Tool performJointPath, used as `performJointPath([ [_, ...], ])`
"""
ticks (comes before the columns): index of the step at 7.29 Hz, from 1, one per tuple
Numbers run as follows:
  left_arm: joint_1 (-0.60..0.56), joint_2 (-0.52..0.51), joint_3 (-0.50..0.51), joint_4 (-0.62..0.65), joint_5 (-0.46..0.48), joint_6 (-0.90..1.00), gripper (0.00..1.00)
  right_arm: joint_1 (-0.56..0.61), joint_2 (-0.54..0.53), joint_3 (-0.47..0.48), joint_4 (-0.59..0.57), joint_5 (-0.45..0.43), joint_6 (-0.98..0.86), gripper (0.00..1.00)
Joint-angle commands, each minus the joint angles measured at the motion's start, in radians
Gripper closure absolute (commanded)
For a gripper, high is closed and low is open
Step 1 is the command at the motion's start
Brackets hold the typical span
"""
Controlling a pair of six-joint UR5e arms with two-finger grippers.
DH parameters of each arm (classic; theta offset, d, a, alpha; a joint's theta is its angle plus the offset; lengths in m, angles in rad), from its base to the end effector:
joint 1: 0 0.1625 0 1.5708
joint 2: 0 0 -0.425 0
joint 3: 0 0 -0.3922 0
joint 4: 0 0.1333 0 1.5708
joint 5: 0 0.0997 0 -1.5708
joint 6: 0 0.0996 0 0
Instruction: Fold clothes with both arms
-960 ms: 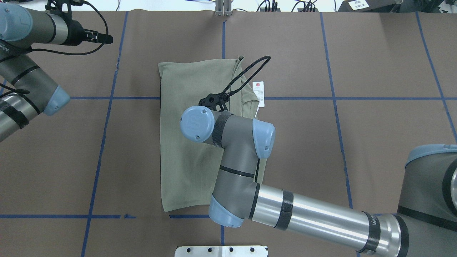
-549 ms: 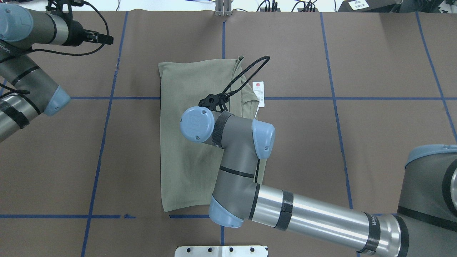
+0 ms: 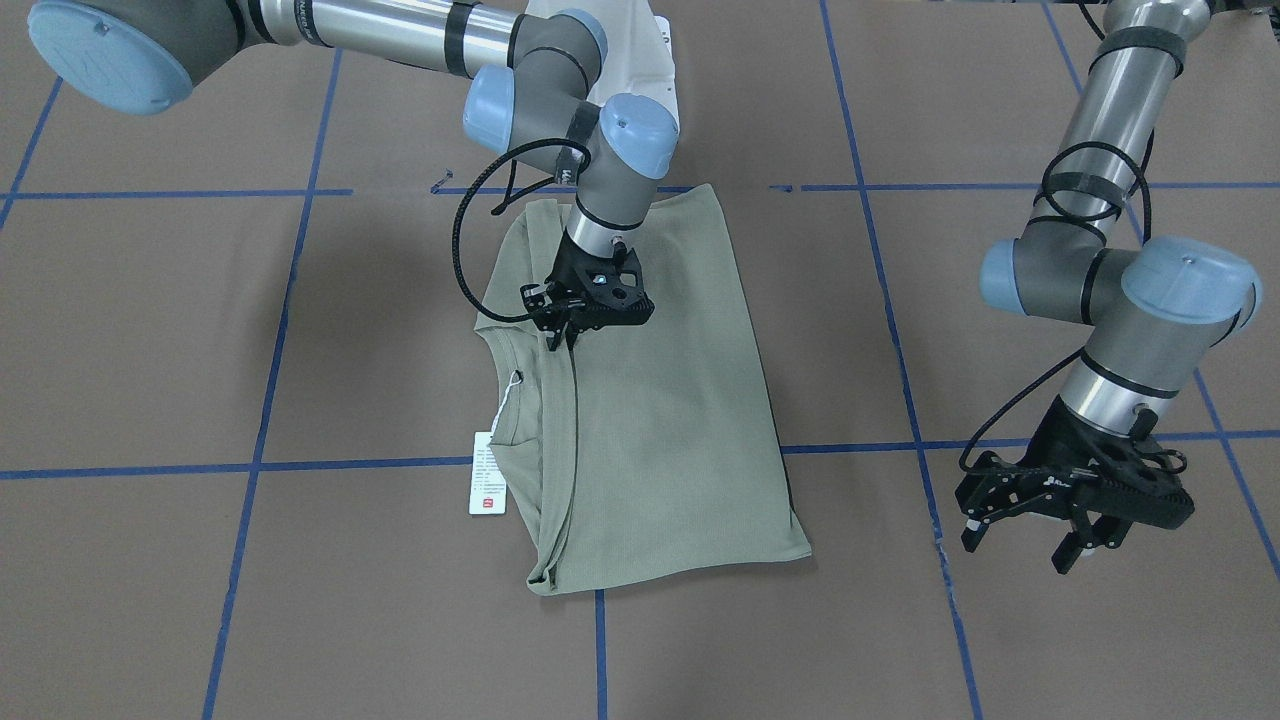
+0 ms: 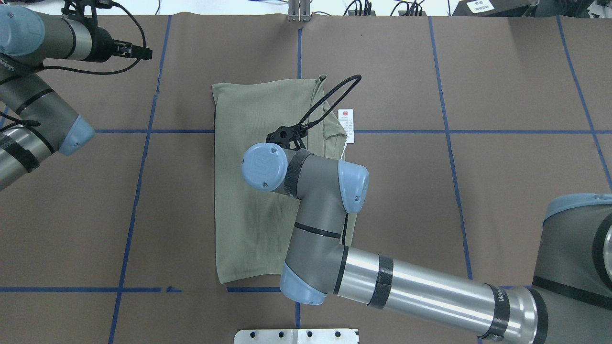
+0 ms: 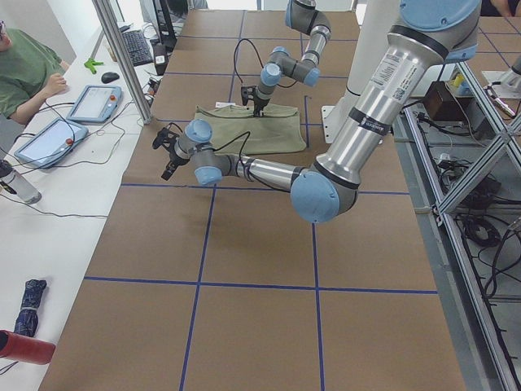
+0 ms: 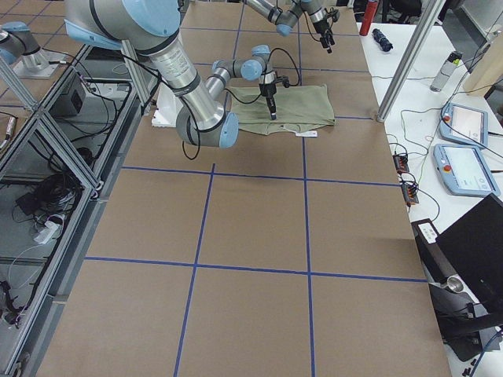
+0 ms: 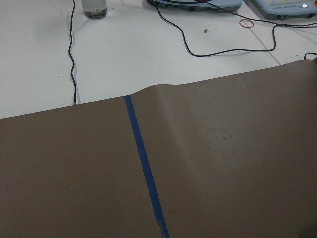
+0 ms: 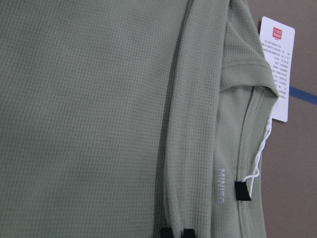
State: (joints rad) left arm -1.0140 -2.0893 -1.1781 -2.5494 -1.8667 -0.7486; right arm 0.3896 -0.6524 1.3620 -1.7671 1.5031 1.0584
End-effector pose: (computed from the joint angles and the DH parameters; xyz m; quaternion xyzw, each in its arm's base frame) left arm 0.2971 -0.6745 0.4362 0.3360 0.4148 -0.0037 0.8456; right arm -0.6599 -0.4223 0.2026 0.1400 -0.2141 -0.0507 0.9654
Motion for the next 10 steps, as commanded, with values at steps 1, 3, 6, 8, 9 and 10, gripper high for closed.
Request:
performJointPath([
  [1, 0.0, 0.0, -0.002, 0.0, 0.0, -0.002, 0.0, 0.002, -0.003, 0.011, -0.018, -0.001, 0.0, 1.0],
  [3, 0.0, 0.0, -0.003, 0.0, 0.001, -0.002, 0.0, 0.012, -0.059, 0.101, -0.083, -0.001, 0.0, 1.0],
  [6, 0.0, 0.0, -0.003, 0.0, 0.0, -0.002, 0.0, 0.014, -0.187, 0.206, -0.081, -0.046, -0.032, 0.44],
  [8, 0.006, 0.006, -0.002, 0.0, 0.001, -0.002, 0.0, 0.02, -0.185, 0.215, -0.069, -0.05, -0.034, 0.0],
  [9, 0.008, 0.011, -0.002, 0.0, 0.001, 0.0, 0.0, 0.028, -0.174, 0.247, -0.033, -0.034, -0.029, 0.0],
  [10, 0.008, 0.012, 0.002, -0.023, 0.001, -0.002, 0.0, 0.028, -0.177, 0.303, -0.02, 0.007, -0.014, 0.0],
])
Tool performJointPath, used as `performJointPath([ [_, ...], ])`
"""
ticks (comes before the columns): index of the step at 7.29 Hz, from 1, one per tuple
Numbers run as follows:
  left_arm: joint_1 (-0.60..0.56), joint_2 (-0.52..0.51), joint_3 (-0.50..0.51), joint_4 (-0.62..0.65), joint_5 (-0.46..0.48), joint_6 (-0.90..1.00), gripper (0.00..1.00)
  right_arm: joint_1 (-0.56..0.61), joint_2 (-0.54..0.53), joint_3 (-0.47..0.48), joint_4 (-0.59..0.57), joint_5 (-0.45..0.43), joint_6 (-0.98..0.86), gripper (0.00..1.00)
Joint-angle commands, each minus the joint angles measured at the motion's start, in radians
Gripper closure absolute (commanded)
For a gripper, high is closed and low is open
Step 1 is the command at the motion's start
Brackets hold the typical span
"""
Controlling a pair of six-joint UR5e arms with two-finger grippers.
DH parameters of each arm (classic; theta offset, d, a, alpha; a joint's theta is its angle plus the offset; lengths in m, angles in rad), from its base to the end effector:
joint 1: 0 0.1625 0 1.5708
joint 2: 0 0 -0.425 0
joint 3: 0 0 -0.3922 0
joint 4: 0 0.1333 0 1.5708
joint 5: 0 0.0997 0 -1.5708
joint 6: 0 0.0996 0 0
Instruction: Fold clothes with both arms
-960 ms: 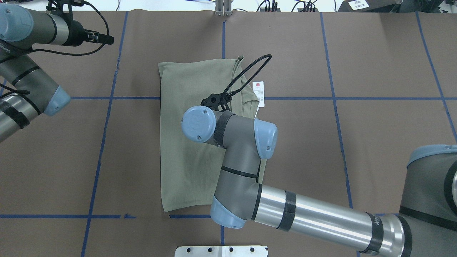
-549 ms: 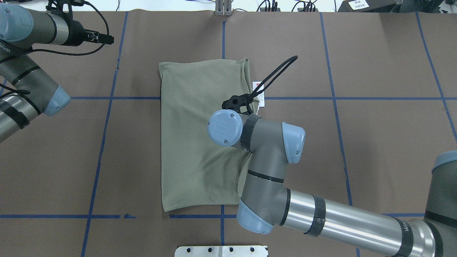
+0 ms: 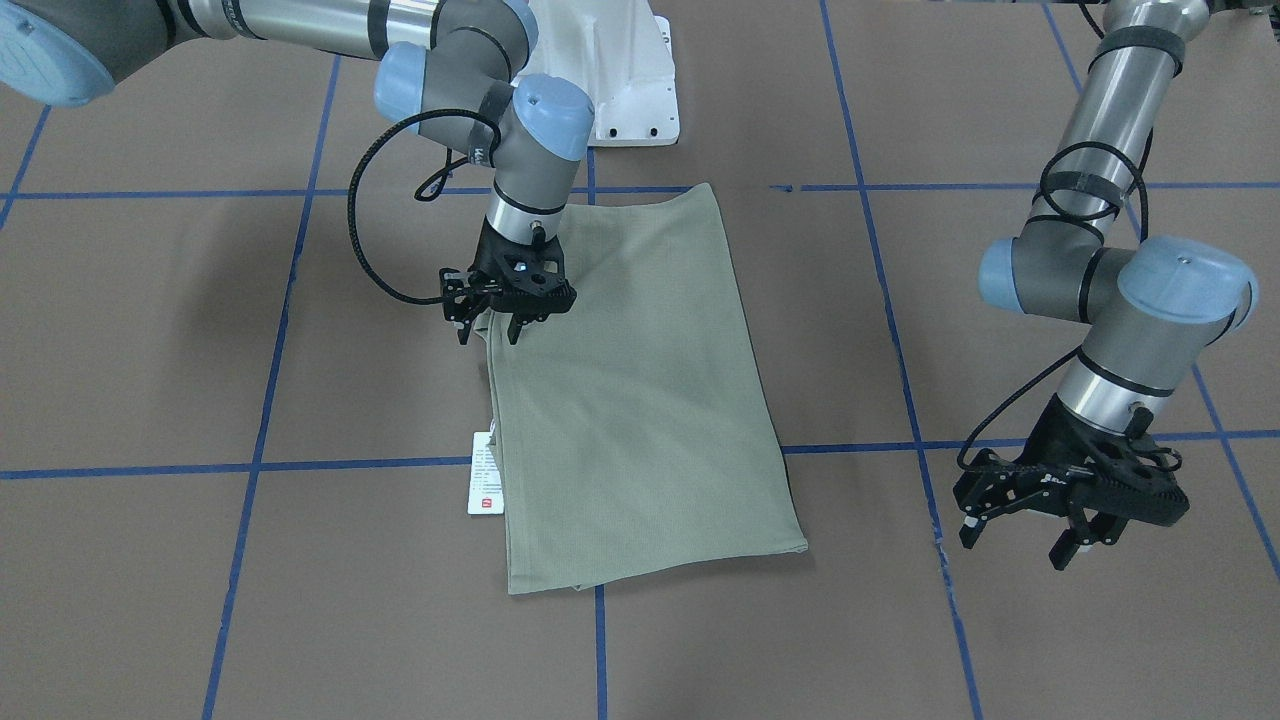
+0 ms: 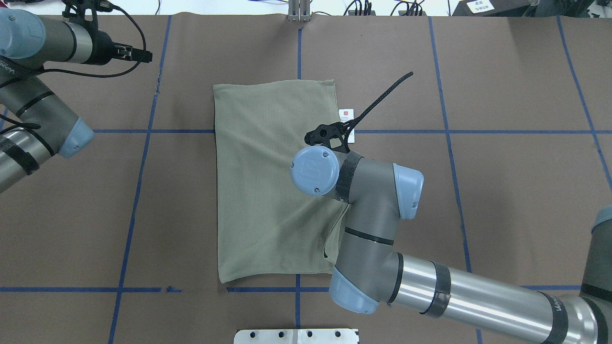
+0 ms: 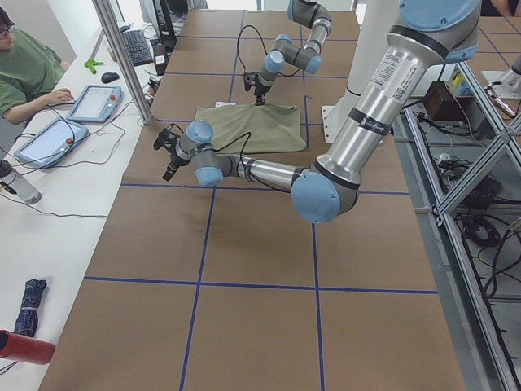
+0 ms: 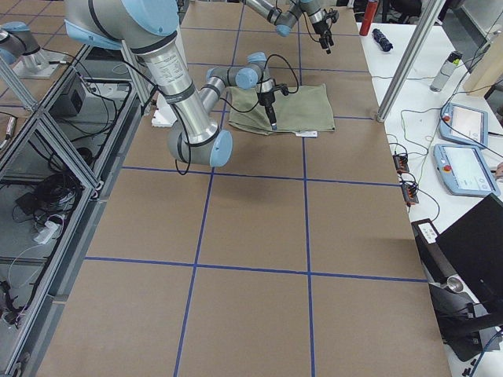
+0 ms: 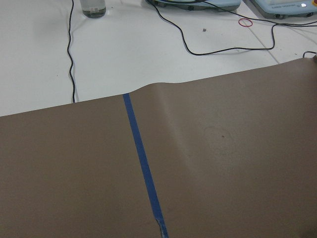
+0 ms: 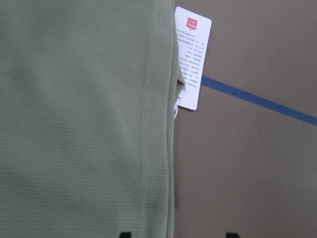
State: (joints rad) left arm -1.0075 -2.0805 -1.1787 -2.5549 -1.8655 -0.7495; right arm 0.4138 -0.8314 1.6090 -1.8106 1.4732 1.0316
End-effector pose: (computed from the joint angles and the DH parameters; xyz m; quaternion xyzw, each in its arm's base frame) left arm 0.2999 -0.6704 0.4416 0.3338 0.4151 -0.0018 0.8463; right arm -0.5855 -0.4133 0.2354 0.1635 -0.2142 -0.0474 0.9618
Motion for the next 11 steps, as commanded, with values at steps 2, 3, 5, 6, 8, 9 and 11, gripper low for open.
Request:
performJointPath([
  [2, 0.003, 0.005, 0.005, -0.039, 0.0, -0.002, 0.0, -0.067, -0.023, 0.106, 0.019, 0.062, 0.178, 0.0],
  [3, 0.003, 0.005, 0.008, -0.039, 0.0, -0.001, 0.0, -0.101, -0.029, 0.109, 0.013, 0.056, 0.22, 0.0],
  [5, 0.004, 0.005, 0.007, -0.039, 0.0, -0.001, 0.0, -0.141, -0.061, 0.107, -0.036, 0.03, 0.258, 0.0],
  [6, 0.015, 0.013, 0.005, -0.039, 0.0, -0.001, 0.0, -0.145, -0.063, 0.109, -0.091, 0.026, 0.258, 0.0],
  [8, 0.018, 0.014, 0.004, -0.039, 0.0, -0.001, 0.0, -0.142, -0.081, 0.138, -0.168, 0.013, 0.233, 0.0],
  [9, 0.017, 0.014, 0.004, -0.039, 0.0, -0.001, 0.0, -0.139, -0.134, 0.185, -0.173, 0.012, 0.219, 0.0],
  [11, 0.018, 0.017, -0.001, -0.039, 0.0, -0.002, 0.0, -0.121, -0.216, 0.279, -0.174, 0.007, 0.164, 0.0],
])
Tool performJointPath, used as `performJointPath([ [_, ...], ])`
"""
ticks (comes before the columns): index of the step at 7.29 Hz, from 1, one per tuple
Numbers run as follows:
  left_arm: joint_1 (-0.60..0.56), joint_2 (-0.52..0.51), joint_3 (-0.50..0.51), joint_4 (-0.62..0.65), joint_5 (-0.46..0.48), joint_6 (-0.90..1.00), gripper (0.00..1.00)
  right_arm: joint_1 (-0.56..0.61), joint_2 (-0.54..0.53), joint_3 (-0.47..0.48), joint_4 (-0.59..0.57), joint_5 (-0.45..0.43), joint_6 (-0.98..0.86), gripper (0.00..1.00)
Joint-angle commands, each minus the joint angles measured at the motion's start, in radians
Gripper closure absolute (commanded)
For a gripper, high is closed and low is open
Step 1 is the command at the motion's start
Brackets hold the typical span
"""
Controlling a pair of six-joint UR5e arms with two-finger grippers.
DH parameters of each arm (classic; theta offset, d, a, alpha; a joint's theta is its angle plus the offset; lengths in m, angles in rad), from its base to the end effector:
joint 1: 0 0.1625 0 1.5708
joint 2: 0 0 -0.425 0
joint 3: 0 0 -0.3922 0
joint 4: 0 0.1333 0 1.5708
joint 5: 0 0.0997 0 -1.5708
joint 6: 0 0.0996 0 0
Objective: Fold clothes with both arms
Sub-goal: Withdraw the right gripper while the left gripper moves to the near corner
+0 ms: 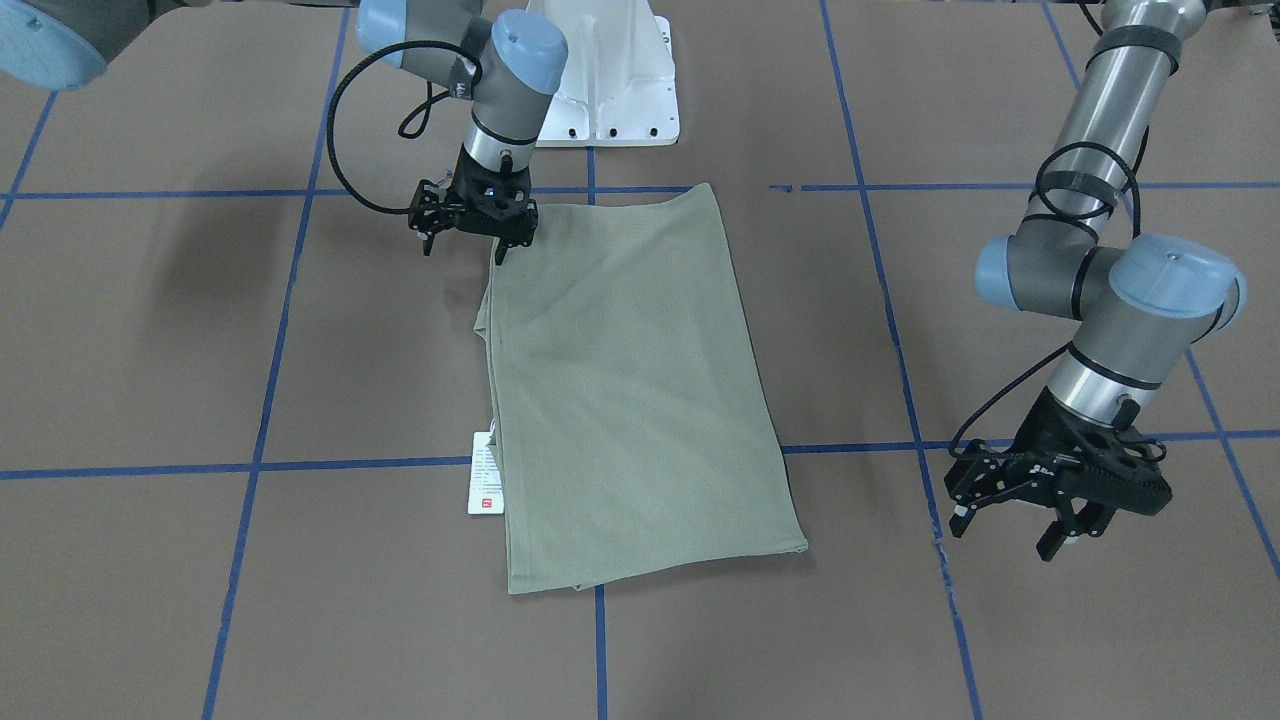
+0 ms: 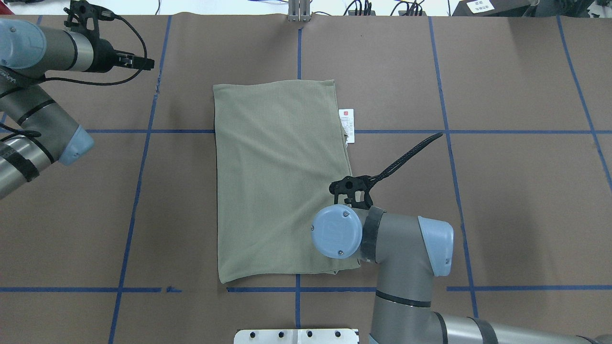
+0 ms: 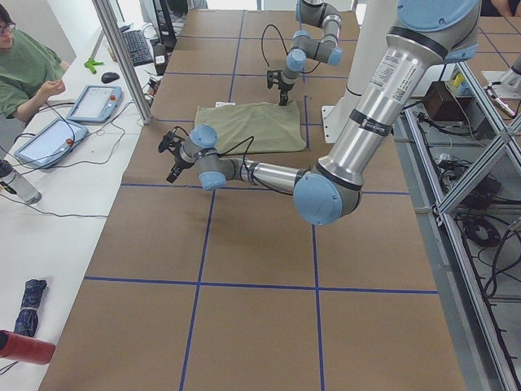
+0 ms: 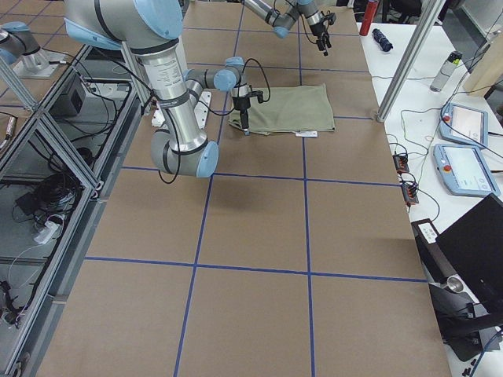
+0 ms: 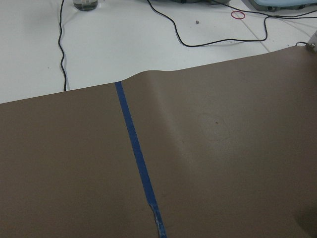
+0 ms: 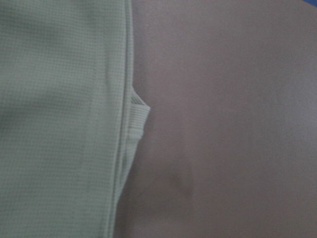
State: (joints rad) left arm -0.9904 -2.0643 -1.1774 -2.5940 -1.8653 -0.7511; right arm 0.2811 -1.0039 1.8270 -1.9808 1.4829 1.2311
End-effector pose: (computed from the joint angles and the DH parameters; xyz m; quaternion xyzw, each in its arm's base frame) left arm 0.3079 -0.6599 0.4489 0.3376 0.4231 0.0065 0.8408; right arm -0.5621 -0.3101 0.2843 0.1035 -0.1820 -0.0196 0.9776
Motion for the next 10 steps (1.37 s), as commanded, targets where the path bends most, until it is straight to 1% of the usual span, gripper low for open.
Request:
performJointPath([
  [1, -0.001, 0.001, -0.005, 0.0, 0.0, -0.001, 0.0, 0.016, -0.067, 0.09, -0.001, -0.004, -0.067, 0.0],
  [2, -0.001, 0.003, -0.014, 0.0, 0.0, -0.001, 0.0, 0.036, -0.062, 0.097, 0.013, 0.0, -0.076, 0.0],
  [3, 0.001, 0.015, -0.045, 0.0, -0.002, -0.051, 0.0, 0.055, -0.062, 0.153, 0.048, 0.01, -0.075, 0.0],
  [4, 0.007, 0.038, -0.104, 0.003, -0.033, -0.147, 0.0, 0.068, -0.074, 0.216, 0.116, 0.028, -0.065, 0.0],
  [5, 0.044, 0.103, -0.216, 0.017, -0.044, -0.186, 0.0, 0.076, -0.093, 0.251, 0.194, 0.046, -0.049, 0.0],
  [6, 0.086, 0.18, -0.317, 0.018, -0.04, -0.232, 0.0, 0.076, -0.143, 0.27, 0.299, 0.053, -0.004, 0.0],
  [8, 0.206, 0.339, -0.549, 0.02, -0.006, -0.399, 0.0, 0.076, -0.325, 0.285, 0.663, 0.05, 0.15, 0.0],
  [9, 0.281, 0.43, -0.668, 0.029, 0.044, -0.503, 0.0, 0.076, -0.407, 0.287, 0.804, 0.036, 0.3, 0.0],
  [10, 0.386, 0.491, -0.75, 0.049, 0.139, -0.63, 0.0, 0.07, -0.441, 0.293, 0.838, -0.001, 0.424, 0.0],
])
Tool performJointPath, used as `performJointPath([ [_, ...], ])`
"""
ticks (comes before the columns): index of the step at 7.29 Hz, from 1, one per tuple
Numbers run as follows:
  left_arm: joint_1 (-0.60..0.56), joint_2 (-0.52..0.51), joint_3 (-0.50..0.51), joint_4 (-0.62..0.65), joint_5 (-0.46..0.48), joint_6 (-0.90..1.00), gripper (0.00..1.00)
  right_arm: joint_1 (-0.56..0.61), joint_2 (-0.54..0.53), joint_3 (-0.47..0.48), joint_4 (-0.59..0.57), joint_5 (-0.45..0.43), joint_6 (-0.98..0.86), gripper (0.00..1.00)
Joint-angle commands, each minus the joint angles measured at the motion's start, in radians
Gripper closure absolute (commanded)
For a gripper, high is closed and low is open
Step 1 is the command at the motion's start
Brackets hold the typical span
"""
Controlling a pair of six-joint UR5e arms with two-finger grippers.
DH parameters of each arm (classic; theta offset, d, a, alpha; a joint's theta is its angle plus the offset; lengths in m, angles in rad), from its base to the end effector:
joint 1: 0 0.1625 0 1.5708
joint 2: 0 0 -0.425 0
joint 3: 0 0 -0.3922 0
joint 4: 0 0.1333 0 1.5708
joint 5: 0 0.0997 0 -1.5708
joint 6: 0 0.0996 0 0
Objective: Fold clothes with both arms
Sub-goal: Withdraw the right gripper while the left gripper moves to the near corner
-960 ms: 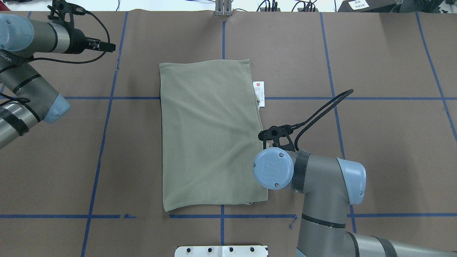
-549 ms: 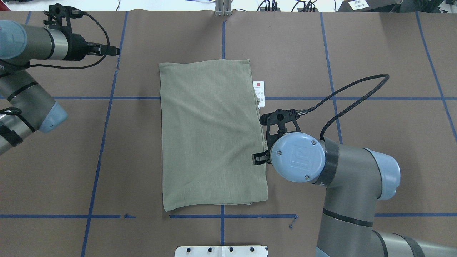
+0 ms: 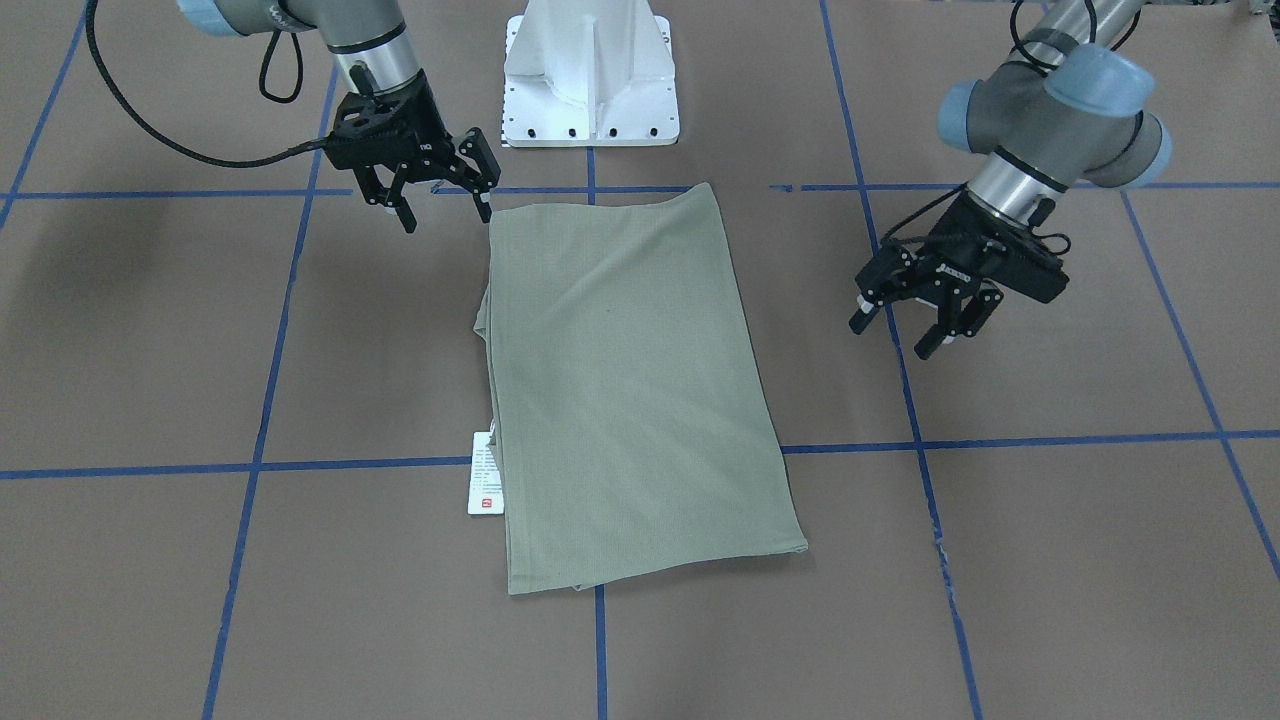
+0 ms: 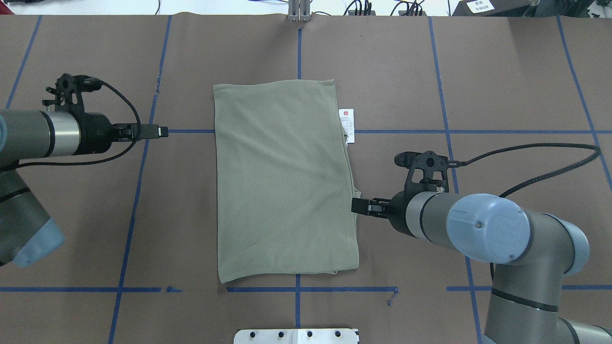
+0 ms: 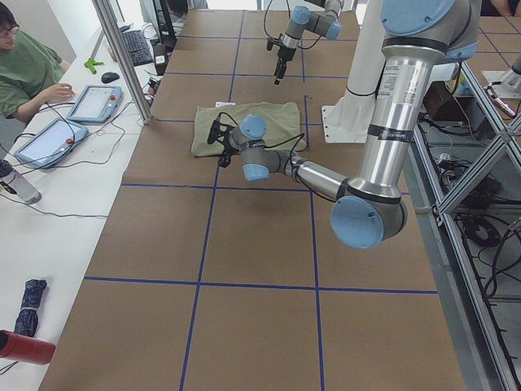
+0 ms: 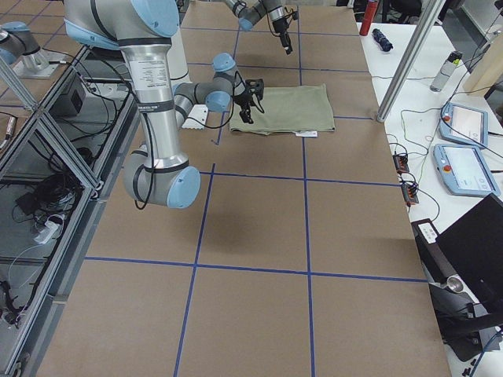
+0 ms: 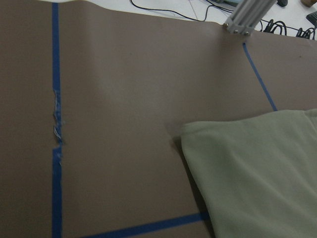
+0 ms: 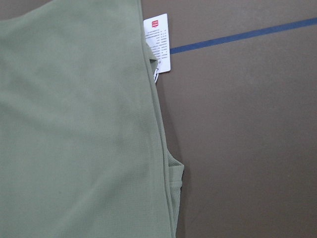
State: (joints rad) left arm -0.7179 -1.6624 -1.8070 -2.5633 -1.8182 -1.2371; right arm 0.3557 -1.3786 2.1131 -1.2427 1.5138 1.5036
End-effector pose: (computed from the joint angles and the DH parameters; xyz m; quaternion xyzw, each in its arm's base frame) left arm 0.3264 -0.4297 0.3868 0.2211 0.5753 -0.0754 0.7839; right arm -0.4275 -0.3071 0.2781 0.1303 -0.4900 0.1382 0.8508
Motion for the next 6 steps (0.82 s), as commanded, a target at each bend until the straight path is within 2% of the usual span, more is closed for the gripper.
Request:
performJointPath([
  [1, 0.24, 0.11, -0.155, 0.026, 0.214, -0.31, 0.0, -0.02, -0.068, 0.007, 0.1, -0.071, 0.253, 0.0],
  [2, 0.362, 0.112, -0.156, 0.035, 0.344, -0.45, 0.0, -0.043, -0.068, 0.007, 0.1, -0.117, 0.312, 0.0],
  [3, 0.458, 0.112, -0.156, 0.035, 0.435, -0.598, 0.0, -0.061, -0.066, 0.005, 0.098, -0.157, 0.319, 0.0],
  [4, 0.53, 0.105, -0.155, 0.058, 0.512, -0.693, 0.01, -0.063, -0.066, 0.005, 0.1, -0.159, 0.32, 0.0],
  [6, 0.606, -0.007, -0.141, 0.254, 0.572, -0.835, 0.02, -0.066, -0.066, 0.002, 0.098, -0.165, 0.32, 0.0],
])
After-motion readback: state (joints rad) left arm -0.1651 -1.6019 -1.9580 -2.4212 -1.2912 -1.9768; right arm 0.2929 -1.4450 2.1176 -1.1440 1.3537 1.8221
